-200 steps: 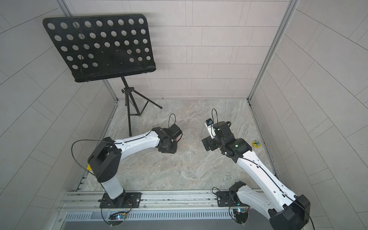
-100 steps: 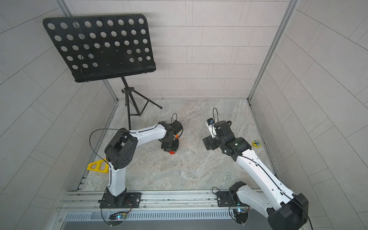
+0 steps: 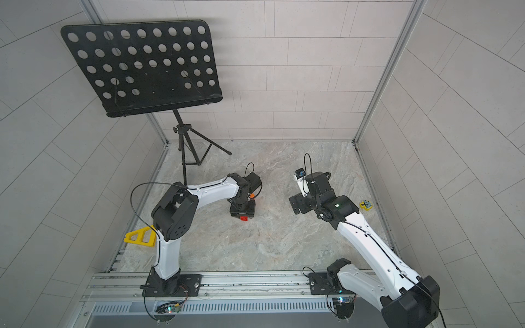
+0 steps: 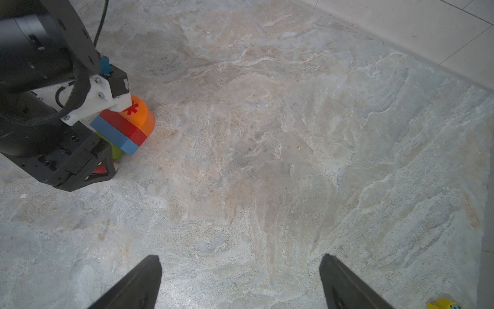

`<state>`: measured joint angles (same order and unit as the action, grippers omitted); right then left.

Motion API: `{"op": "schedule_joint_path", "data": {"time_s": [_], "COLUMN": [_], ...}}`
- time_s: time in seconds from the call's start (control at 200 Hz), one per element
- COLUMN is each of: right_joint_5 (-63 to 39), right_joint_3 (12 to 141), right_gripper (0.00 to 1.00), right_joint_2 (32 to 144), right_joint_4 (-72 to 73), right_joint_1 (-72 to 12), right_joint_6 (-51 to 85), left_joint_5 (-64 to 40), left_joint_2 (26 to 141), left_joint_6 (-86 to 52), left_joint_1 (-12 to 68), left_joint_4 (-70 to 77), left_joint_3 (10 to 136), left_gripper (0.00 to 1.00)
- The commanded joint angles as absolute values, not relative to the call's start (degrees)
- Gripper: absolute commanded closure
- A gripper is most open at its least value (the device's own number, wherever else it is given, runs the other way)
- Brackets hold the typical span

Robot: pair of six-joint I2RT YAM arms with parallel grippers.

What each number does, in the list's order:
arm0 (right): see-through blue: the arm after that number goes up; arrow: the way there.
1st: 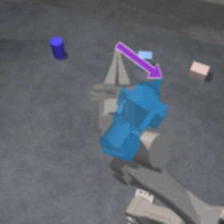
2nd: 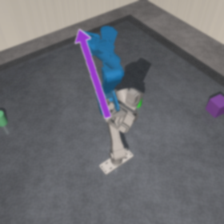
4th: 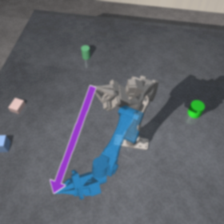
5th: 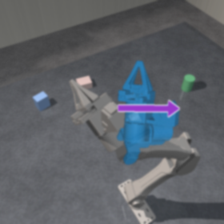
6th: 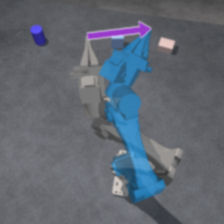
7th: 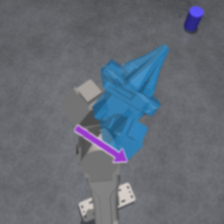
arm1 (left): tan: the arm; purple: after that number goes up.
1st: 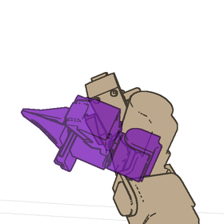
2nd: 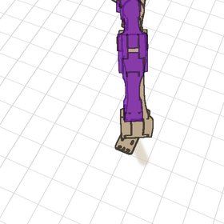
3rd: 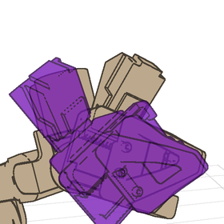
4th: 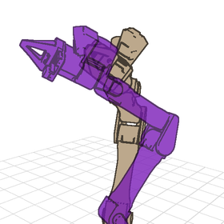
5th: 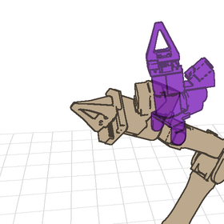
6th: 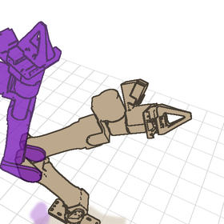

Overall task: Assemble an ice cream with lego
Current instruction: Adjust the lego brick at the center of the board, then reset both arms

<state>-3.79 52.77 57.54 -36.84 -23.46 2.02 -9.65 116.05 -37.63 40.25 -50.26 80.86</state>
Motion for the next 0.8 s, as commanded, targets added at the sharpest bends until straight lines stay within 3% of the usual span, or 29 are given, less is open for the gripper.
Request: {"op": "schedule_joint_path", "data": {"time_s": [0.0, 0.045, 0.12, 0.19, 0.46, 0.57, 0.665, 0.796], "right_joint_5": [-4.04, -3.97, -3.98, -4.29, -5.95, -3.13, 4.60, 14.42], "right_joint_3": [51.99, 51.99, 52.01, 52.03, 52.31, 51.74, 48.44, 38.35], "right_gripper": [0.03, 0.02, 0.02, 0.02, 0.02, 0.02, 0.02, 0.02], "right_joint_2": [57.03, 56.99, 57.24, 57.54, 58.90, 58.18, 56.29, 52.85], "right_joint_4": [-37.35, -37.30, -37.28, -37.05, -36.28, -34.83, -28.94, -12.50], "right_joint_1": [-23.14, -23.06, -22.96, -22.77, -22.41, -22.29, -21.77, -19.84], "right_joint_6": [2.66, 2.72, 2.72, 2.72, 3.12, 3.54, 5.88, 6.76], "left_joint_5": [-7.87, -7.61, -5.48, -1.63, 12.32, 24.61, 31.58, 21.64], "left_joint_2": [117.40, 116.44, 113.37, 108.75, 85.08, 73.06, 64.83, 60.97], "left_joint_6": [-37.35, -37.29, -36.64, -35.66, -29.54, -21.57, -11.21, -11.56], "left_joint_1": [40.31, 40.54, 41.60, 43.22, 47.13, 46.30, 38.73, 18.44], "left_joint_4": [-49.52, -48.85, -47.72, -46.20, -35.20, -30.66, -18.70, -6.15], "left_joint_3": [78.57, 78.28, 77.43, 75.86, 63.32, 58.83, 52.30, 44.67], "left_gripper": [0.34, 0.28, 0.09, 0.00, 0.00, 0.00, 0.00, 0.00]}}
